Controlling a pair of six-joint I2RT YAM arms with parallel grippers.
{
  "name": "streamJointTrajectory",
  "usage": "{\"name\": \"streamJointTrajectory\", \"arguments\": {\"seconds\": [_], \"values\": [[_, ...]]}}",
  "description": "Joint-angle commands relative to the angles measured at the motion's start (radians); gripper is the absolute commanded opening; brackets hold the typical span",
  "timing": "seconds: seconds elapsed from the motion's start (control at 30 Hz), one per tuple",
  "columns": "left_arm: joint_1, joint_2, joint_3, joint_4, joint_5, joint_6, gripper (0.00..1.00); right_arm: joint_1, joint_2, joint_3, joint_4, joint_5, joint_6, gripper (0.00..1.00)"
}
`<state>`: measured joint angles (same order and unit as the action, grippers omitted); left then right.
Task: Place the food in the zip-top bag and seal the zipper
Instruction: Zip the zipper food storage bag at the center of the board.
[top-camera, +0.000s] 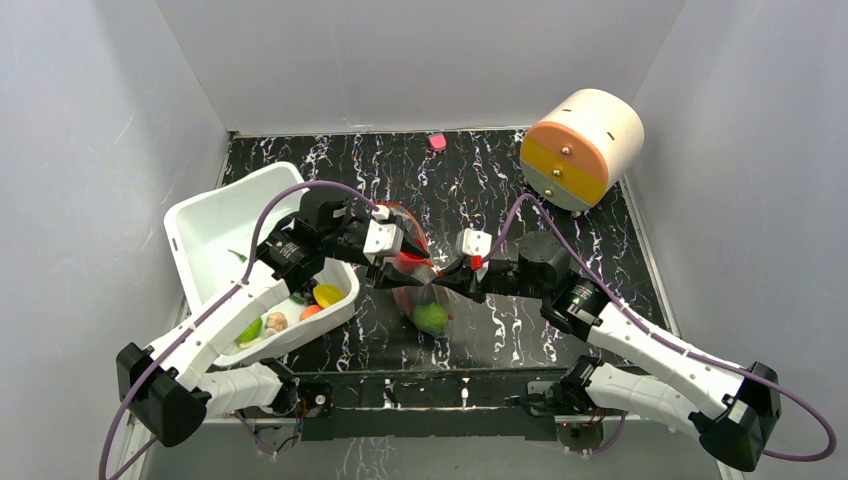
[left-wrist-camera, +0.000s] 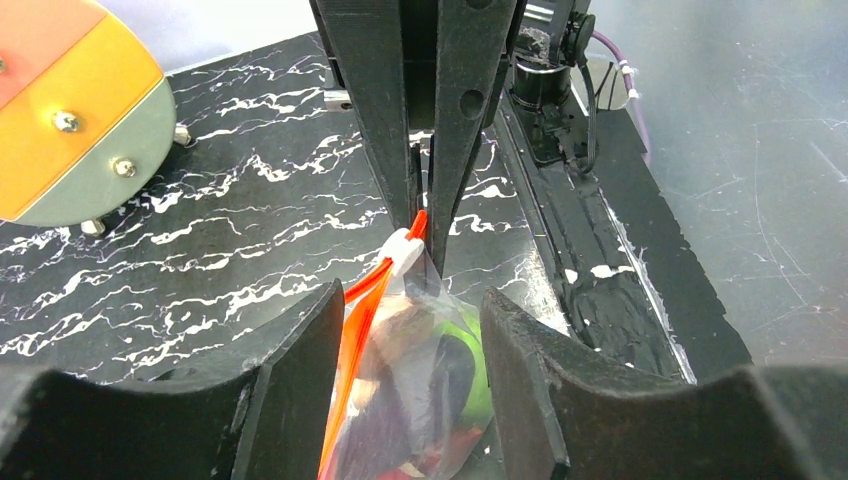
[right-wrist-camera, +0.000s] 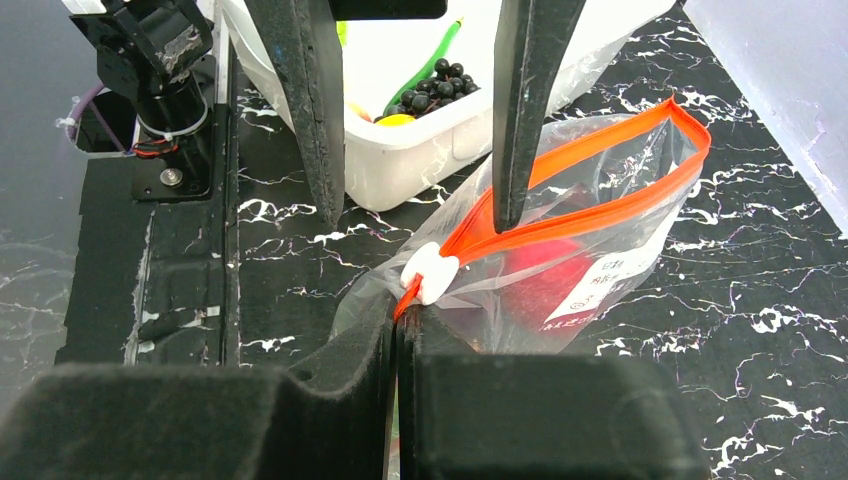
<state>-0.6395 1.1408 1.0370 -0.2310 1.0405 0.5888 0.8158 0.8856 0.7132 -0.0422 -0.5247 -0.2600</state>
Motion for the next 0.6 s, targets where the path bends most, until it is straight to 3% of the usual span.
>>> {"name": "streamJointTrajectory", "arguments": {"seconds": [0.0, 0.57], "values": [[-0.008, -0.035, 0.034, 0.056, 0.035, 0.009, 0.52, -0.001, -0.004, 0.04, 0.073, -0.012, 0.008, 0.0], [-0.018, 0.047, 0.118, -0.126, 0.11, 0.18, 0.49, 0.0, 0.011, 0.058, 0.082, -0.039, 0.009, 0.0]]}}
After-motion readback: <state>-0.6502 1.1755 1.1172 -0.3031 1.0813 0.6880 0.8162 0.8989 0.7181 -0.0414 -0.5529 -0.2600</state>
